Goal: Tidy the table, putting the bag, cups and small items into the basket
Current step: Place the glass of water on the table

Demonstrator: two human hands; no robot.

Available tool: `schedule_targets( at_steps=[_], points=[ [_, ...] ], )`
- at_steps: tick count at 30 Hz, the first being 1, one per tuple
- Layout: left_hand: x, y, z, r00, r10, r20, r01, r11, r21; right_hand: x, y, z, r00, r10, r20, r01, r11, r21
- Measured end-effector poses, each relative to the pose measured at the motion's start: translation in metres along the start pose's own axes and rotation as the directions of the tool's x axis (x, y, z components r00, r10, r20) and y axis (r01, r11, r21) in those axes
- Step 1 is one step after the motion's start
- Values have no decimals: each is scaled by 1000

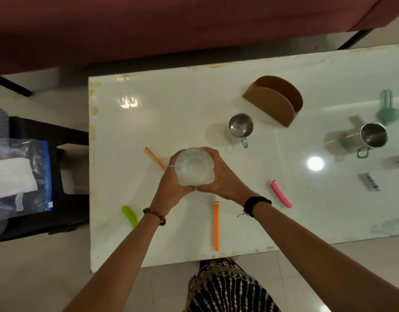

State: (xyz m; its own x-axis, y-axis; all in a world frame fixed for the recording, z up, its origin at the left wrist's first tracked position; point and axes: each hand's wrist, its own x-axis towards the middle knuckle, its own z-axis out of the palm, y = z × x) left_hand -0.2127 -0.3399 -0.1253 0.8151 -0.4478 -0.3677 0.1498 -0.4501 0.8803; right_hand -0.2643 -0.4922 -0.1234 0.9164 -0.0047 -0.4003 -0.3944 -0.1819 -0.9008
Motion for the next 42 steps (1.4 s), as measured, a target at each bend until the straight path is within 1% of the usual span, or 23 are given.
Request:
schedule_targets(
  at_steps=[3, 10, 14, 17, 20, 22, 26, 29, 32, 34, 36, 39, 42],
  points=[
    [3, -5, -4, 1000, -10, 13, 9, 999, 54, 2, 3, 0, 1000, 11, 14, -11, 1000, 7],
    [1, 1, 1, 1000, -1, 1, 1, 979, 203, -10, 6, -13, 1000, -6, -25, 6, 1000, 11],
    [0, 24, 23, 998, 34, 48, -47, 952, 302, -33, 6, -44, 999, -22, -42, 24, 999, 45],
    [7, 52, 57, 992, 89, 85, -113, 934, 339, -54, 1, -88, 996, -51, -66, 54, 998, 44],
    [16, 84, 96, 985, 135, 110, -164, 932, 324, -73, -2, -140, 992, -88, -94, 88, 996, -3],
    [26, 110, 129, 985, 120, 126, -155, 935, 318, -87, -2, -181, 989, -102, -107, 99, 994, -36],
    [51, 162, 192, 965, 216, 148, -251, 925, 286, -104, -2, -265, 988, -98, -120, 86, 991, -105],
    [78, 190, 236, 965, 214, 151, -249, 928, 278, -103, 1, -322, 987, -101, -128, 75, 978, -194],
    [113, 208, 274, 966, 213, 144, -243, 941, 235, -91, 9, -370, 988, -88, -127, 60, 977, -205],
    [134, 213, 292, 963, 241, 122, -262, 944, 201, -76, 15, -392, 987, -103, -125, 73, 972, -225],
    [152, 215, 306, 967, 243, 71, -253, 946, 203, -59, 23, -410, 986, -122, -110, 93, 966, -242],
    [173, 210, 315, 983, 180, -21, -172, 965, 195, -31, 32, -423, 988, -142, -67, 124, 967, -223],
    [189, 204, 317, 990, 124, -74, -107, 975, 196, -9, 38, -426, 992, -123, -14, 118, 973, -200]
  ],
)
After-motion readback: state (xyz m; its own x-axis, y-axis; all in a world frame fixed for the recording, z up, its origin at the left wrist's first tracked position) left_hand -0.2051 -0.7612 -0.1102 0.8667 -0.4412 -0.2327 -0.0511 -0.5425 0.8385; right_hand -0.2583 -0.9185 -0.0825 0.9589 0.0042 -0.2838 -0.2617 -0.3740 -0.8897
